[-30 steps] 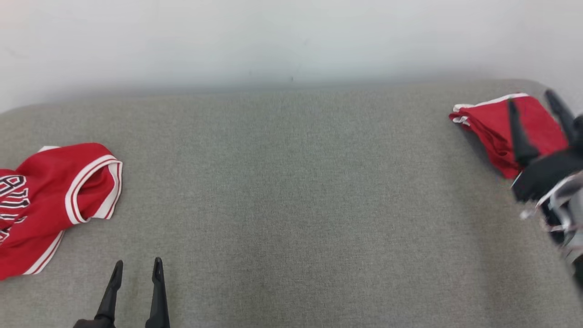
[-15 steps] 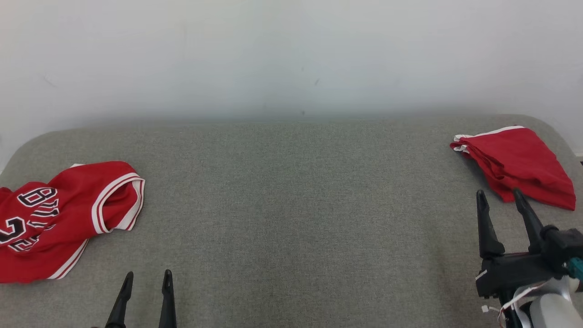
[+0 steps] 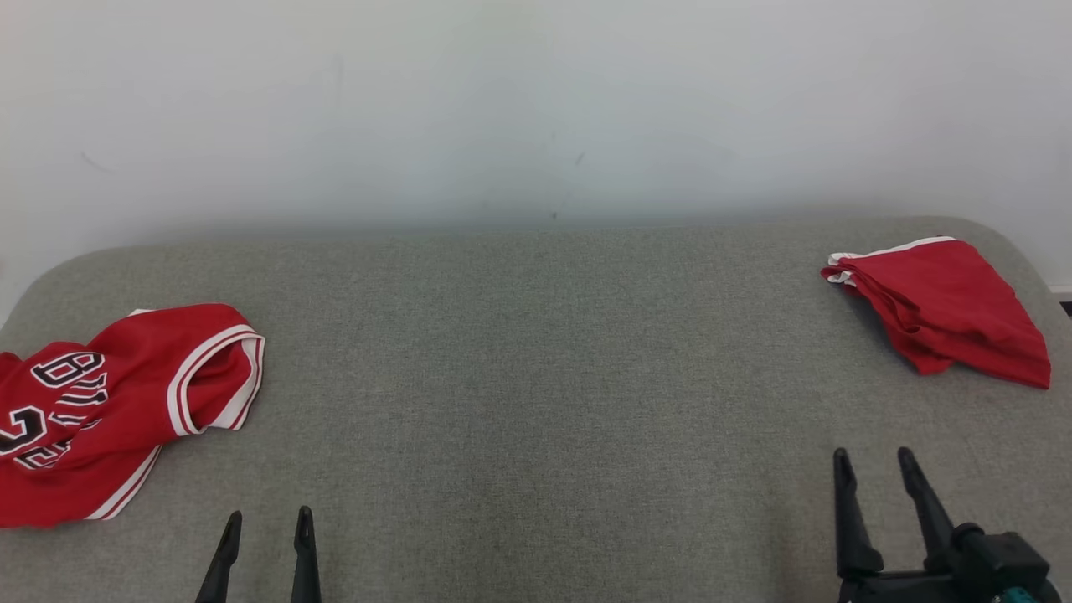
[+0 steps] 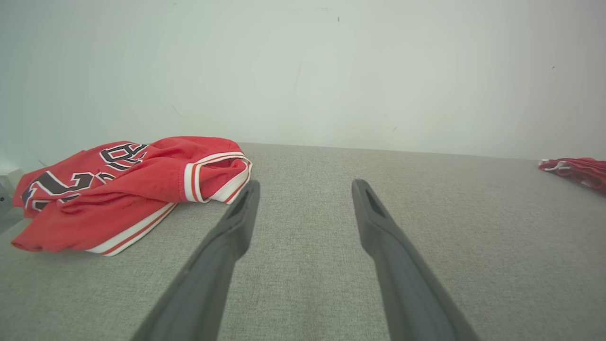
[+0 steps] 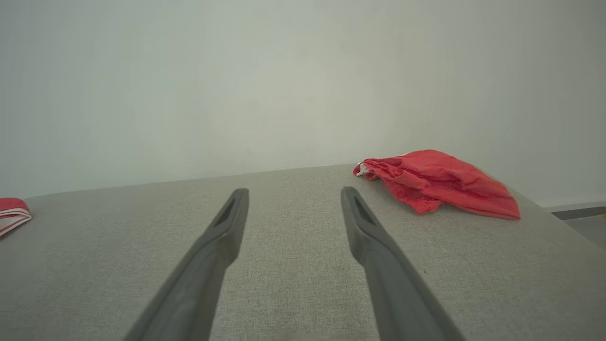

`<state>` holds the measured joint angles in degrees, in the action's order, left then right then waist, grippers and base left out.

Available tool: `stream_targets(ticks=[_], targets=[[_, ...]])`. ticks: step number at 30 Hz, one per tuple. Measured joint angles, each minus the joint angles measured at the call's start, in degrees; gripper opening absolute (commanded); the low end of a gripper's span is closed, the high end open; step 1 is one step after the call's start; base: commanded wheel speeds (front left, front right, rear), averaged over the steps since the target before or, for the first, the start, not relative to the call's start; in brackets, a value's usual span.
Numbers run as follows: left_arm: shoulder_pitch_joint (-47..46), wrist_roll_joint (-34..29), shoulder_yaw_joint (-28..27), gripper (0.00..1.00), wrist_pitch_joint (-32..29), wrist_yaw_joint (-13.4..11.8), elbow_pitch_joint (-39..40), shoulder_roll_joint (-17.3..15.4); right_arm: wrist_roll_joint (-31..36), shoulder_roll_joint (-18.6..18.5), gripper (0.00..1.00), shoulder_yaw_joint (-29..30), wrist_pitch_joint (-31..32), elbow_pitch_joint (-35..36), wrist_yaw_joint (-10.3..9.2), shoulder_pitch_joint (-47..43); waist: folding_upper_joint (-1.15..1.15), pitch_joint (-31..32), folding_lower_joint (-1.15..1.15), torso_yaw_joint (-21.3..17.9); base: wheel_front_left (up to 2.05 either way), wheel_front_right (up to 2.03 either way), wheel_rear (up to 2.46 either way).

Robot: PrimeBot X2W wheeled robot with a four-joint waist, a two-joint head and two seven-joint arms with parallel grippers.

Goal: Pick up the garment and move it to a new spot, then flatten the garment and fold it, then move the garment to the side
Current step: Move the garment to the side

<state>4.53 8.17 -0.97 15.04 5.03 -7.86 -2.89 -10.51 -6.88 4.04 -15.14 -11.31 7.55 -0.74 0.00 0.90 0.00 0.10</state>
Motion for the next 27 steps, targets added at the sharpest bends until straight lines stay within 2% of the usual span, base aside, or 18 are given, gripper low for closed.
stream_targets(ticks=[4, 11, 27], targets=[[0.0, 0.0, 0.0, 1.00, 0.0, 0.0, -0.4, 0.0, 0.1, 1.7, 1.00, -3.2, 0.0, -0.1, 0.01, -1.5, 0.00, 0.0, 0.00, -0.2, 0.00, 0.00, 0.00], [0.0, -0.2, -0.4, 1.00, 0.0, 0.0, -1.1, 0.0, 0.9, 2.7, 1.00, -5.0, 0.0, -0.8, 0.01, -1.8, 0.00, 0.0, 0.00, -0.2, 0.00, 0.00, 0.00], [0.0, -0.6, -1.1, 1.00, 0.0, 0.0, -1.6, 0.0, 1.3, 3.3, 1.00, -5.0, 0.0, -1.1, 0.01, -2.0, 0.00, 0.2, 0.00, 0.2, 0.00, 0.00, 0.00]])
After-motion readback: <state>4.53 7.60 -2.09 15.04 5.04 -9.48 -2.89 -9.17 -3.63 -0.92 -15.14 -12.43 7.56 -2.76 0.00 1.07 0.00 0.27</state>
